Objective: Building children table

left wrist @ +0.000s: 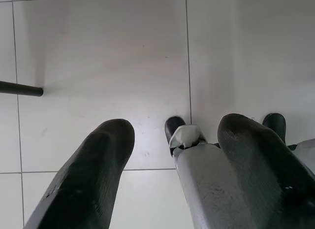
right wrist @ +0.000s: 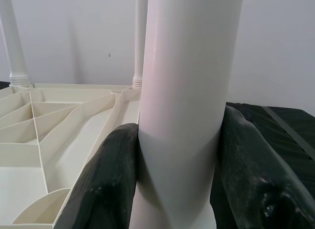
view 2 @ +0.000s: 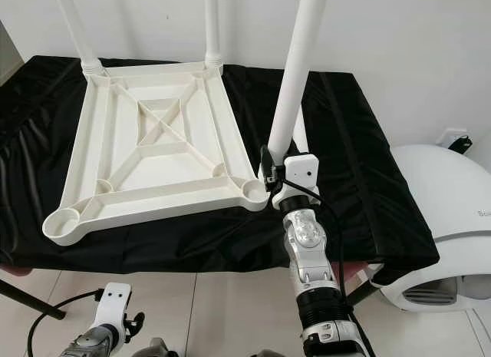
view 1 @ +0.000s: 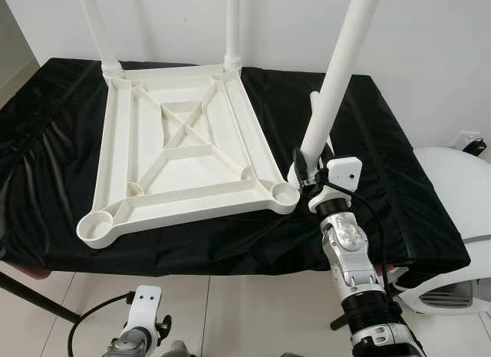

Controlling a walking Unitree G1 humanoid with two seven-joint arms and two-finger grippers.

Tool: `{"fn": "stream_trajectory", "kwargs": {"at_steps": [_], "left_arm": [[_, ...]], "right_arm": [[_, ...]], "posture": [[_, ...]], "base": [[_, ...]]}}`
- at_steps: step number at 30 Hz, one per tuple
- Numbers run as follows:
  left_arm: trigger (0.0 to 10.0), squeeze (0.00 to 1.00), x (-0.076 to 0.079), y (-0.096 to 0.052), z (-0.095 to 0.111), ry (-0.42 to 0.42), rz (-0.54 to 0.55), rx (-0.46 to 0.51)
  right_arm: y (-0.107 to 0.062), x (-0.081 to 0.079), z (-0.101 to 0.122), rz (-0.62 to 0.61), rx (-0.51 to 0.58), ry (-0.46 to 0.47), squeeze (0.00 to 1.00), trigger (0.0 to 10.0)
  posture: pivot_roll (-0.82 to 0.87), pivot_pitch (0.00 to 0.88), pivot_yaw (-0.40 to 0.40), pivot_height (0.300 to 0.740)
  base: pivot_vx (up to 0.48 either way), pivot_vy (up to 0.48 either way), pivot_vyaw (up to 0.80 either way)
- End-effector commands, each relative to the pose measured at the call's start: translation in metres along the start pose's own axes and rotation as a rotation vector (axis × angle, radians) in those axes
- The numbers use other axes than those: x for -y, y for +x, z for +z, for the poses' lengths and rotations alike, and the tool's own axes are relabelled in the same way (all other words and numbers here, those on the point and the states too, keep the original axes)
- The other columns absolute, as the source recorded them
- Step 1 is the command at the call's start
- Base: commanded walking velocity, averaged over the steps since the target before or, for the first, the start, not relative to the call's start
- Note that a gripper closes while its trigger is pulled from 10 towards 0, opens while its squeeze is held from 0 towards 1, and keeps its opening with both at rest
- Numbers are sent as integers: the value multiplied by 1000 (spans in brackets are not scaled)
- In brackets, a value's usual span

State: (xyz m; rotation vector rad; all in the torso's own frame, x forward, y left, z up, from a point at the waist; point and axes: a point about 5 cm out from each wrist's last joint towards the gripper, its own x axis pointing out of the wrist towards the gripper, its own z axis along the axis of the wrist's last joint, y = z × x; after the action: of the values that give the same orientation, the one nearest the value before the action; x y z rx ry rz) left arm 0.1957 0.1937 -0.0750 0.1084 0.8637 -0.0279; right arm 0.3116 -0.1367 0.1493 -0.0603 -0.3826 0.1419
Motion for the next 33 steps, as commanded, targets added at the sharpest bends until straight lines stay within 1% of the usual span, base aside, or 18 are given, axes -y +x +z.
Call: {"fn": "stream_trajectory", "kwargs": {"at_steps": [1, 10, 23, 24, 25, 27, 28, 30, 31, 33], "left_arm": [[10000, 0, 2, -2, -10, -4, -48, -36], [10000, 0, 2, -3, -13, -10, -45, -42], [10000, 0, 2, -2, -10, -15, -45, -34], [10000, 0, 2, -2, -10, -17, -46, -33], [10000, 0, 2, -2, -10, -18, -46, -34], [10000, 0, 2, -2, -10, -18, -46, -34], [10000, 0, 2, -2, -11, -18, -47, -34], [10000, 0, 2, -2, -11, -18, -47, -34], [10000, 0, 2, -3, -12, -19, -46, -36], [10000, 0, 0, -4, -14, -23, -43, -39]], "right_arm": [[2, 0, 3, 1, 20, -1, 0, 10000], [3, -1, 3, 2, 20, -2, 0, 10000], [3, -2, 4, 11, 23, 2, 0, 10000], [2, -2, 3, 10, 23, 3, 0, 7255], [2, -2, 4, 11, 24, 6, 0, 10000], [2, -2, 4, 11, 24, 6, 0, 10000], [2, -2, 4, 11, 24, 9, 0, 4353], [2, -2, 4, 11, 24, 9, 0, 4353], [2, -1, 3, 6, 23, 7, 0, 10000], [1, -2, 4, 0, 22, 6, 0, 10000]], "posture": [[7, 0, -1, 740], [9, 0, -1, 740], [11, 0, -2, 740], [10, 0, -2, 740], [10, 0, -1, 740], [10, 0, -1, 740], [10, 0, -1, 740], [10, 0, -1, 740], [11, 0, 0, 740], [14, 0, 3, 740]], "base": [[0, 0, 0], [0, 0, 0], [0, 0, 0], [0, 0, 0], [0, 0, 0], [0, 0, 0], [0, 0, 0], [0, 0, 0], [0, 0, 0], [0, 0, 0]]}}
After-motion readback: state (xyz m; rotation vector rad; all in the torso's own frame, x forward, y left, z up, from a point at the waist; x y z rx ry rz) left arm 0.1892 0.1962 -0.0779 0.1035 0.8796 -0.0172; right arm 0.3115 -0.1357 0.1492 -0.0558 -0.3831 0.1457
